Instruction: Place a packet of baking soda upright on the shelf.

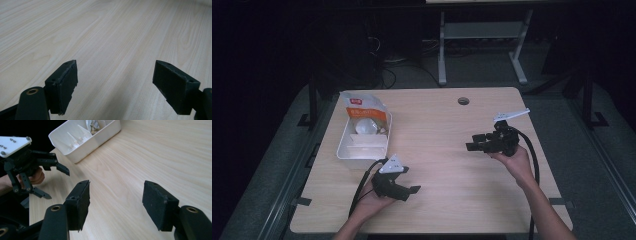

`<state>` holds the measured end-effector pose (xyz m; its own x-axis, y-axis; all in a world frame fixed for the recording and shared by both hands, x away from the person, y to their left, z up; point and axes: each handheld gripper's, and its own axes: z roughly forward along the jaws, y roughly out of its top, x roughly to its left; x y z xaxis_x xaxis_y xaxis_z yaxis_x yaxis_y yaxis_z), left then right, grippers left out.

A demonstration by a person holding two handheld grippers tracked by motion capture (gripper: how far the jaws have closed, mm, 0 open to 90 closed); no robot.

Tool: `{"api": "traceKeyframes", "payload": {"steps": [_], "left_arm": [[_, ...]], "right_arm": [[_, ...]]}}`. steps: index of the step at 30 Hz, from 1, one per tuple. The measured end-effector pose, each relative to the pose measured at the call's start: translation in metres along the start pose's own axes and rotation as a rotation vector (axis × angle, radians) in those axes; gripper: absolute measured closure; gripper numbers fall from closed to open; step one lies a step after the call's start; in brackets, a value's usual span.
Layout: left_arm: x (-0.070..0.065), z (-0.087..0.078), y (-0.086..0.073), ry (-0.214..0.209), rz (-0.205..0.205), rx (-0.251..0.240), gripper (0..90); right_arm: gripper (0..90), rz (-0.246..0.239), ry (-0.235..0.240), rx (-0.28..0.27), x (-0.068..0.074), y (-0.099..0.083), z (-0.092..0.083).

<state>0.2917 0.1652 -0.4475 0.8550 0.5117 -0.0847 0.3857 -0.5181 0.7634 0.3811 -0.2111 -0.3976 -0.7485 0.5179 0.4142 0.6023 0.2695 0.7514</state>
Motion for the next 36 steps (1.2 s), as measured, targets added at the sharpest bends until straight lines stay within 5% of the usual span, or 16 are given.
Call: {"api": "traceKeyframes", "payload": {"steps": [36], "left_arm": [[0.002, 0.0, 0.0, 0.006, -0.014, -0.001, 19.8]], "right_arm": [[36.0, 0.055, -0.007, 0.002, 0.004, -0.066, -0.029]]}}
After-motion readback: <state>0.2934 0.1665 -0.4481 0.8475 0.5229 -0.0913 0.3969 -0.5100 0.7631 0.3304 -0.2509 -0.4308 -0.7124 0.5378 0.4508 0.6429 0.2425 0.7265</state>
